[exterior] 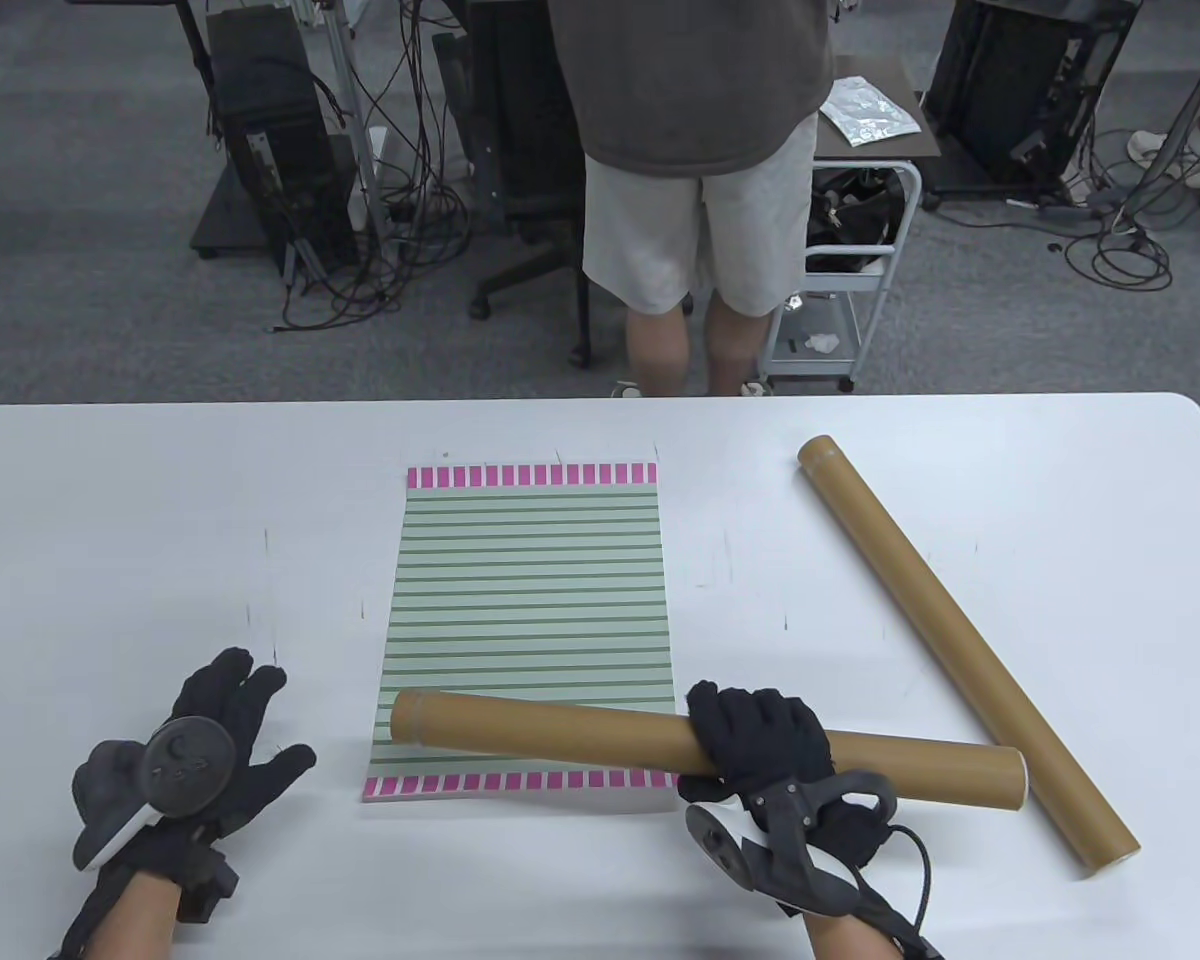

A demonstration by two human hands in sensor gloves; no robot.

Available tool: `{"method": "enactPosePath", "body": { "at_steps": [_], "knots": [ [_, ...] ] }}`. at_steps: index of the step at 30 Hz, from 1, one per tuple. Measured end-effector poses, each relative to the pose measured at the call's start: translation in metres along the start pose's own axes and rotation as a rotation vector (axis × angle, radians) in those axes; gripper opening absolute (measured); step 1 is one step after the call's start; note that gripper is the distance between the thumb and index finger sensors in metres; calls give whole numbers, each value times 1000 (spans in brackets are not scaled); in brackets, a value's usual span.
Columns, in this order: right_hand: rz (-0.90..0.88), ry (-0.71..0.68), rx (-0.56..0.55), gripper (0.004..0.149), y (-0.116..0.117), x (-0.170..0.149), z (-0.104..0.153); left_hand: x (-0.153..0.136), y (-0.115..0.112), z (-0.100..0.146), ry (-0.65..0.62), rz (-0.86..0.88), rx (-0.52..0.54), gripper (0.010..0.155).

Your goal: Roll up mouse pads and store in mailing tubes

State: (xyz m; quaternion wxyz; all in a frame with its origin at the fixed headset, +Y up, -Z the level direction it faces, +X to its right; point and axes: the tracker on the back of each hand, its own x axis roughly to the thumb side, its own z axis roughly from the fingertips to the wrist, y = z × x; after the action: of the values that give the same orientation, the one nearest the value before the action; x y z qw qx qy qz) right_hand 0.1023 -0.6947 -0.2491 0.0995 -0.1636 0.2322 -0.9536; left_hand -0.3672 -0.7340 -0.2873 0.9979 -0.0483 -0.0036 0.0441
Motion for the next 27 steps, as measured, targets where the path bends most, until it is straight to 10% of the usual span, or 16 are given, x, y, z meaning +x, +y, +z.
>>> {"method": "enactPosePath", "body": {
  "at_steps": [7, 18, 24, 27],
  "knots": [
    [43, -18, 28, 76, 3, -3, 2, 3, -23, -18, 101, -191, -208, 83],
    [30, -18, 30, 76, 3, -6, 3, 9, -29, -23, 124, -215, -218, 65],
    [-22, -14, 18, 76, 2, -5, 3, 7, -17, -15, -71, 629, -176, 67],
    [-67, -18, 12, 76, 1, -3, 3, 14, -15, -12, -173, 782, -194, 66]
  ]
}}
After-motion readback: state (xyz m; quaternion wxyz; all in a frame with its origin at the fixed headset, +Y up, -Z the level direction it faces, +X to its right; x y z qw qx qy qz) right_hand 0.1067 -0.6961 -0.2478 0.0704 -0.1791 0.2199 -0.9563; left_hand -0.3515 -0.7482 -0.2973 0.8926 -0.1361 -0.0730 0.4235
